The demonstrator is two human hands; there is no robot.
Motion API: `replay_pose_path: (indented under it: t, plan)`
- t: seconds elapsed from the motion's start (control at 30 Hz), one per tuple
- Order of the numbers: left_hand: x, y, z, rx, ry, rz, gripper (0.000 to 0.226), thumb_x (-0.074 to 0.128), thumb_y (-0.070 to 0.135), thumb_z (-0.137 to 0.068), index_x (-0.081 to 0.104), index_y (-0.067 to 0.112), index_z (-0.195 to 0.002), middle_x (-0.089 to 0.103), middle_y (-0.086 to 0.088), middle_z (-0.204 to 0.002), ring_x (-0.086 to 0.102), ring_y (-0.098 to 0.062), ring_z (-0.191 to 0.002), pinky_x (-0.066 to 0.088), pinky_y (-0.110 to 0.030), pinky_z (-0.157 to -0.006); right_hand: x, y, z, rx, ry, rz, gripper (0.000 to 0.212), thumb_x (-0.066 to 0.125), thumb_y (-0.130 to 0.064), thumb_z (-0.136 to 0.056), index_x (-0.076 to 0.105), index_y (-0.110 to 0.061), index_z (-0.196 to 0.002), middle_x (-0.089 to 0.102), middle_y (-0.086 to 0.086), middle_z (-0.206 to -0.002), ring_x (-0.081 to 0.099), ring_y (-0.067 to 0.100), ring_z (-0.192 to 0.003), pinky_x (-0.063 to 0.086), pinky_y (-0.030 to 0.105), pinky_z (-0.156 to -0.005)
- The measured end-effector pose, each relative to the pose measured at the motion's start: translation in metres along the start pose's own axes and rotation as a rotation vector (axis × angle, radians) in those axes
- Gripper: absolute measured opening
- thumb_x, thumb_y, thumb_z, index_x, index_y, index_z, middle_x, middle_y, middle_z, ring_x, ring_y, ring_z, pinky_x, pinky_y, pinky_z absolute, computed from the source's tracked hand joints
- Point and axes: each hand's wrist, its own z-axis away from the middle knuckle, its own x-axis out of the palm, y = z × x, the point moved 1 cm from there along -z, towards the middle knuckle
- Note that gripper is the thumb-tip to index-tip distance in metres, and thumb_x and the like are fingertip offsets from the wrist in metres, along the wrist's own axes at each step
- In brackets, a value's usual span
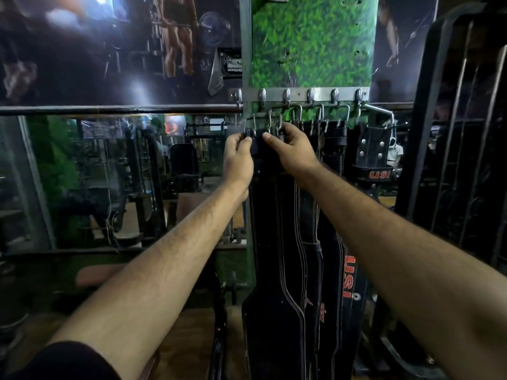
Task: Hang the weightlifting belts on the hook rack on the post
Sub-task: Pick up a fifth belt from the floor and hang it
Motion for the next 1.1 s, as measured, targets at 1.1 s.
replay_pose_path:
  t: [1.1]
  plan:
    - [0.017,0.018,-0.093,-0.148,0.035,0.099,0.028,0.068,0.027,-0.094,0.071,0.015,-0.070,0.073,-0.008,-0.073,0.074,-0.026,-0.071,0.064,-0.043,-0.070,0.021,0.035,-0.078,0.035,0.298,0.122,0.064,0.062,-0.074,-0.071,0.067,-0.010,-0.079,0.074,0.010,-0.074,0.073,0.032,-0.073,0.060,0.055,-0.069]
